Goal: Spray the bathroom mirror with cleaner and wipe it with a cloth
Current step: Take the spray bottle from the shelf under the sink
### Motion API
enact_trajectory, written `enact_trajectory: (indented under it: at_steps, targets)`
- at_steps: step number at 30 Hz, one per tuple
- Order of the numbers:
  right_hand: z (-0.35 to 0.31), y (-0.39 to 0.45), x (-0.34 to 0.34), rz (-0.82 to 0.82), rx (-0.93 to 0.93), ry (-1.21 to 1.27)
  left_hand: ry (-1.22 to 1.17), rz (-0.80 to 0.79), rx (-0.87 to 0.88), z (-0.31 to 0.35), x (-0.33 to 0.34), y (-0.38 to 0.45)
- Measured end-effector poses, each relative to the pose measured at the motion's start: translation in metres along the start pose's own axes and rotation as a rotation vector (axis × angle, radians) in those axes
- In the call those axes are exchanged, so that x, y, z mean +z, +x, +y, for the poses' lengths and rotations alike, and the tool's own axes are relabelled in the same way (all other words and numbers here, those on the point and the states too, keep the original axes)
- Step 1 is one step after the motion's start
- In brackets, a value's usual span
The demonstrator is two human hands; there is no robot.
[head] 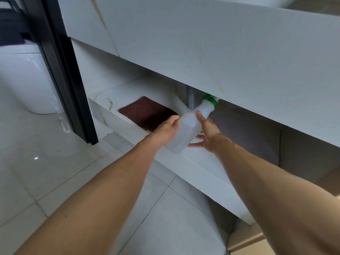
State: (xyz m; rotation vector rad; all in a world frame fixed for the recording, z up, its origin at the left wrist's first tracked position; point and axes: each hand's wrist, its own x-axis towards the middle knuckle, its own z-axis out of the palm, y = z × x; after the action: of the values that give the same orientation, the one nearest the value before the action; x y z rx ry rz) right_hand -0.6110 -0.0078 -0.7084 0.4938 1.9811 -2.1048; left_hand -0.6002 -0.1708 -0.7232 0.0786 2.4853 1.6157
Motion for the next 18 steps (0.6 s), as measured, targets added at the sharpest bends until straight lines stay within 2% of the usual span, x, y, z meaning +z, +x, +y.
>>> enact_trajectory:
  at_steps: [2,6,12,18]
  targets:
    - [0.013,-0.002,-0.002,-0.076,0.057,0.089,0.044,-0.026,-0.002,-0.004,-0.009,-0.006]
    - [0.031,-0.008,0.017,-0.177,0.088,0.1,0.056,-0.026,-0.028,-0.02,-0.036,-0.029]
    - [0.048,-0.018,0.082,-0.394,0.119,0.131,-0.01,0.098,-0.105,-0.046,-0.1,-0.073]
    - [0.053,-0.033,0.158,-0.568,0.154,0.145,0.071,0.221,-0.188,-0.052,-0.163,-0.122]
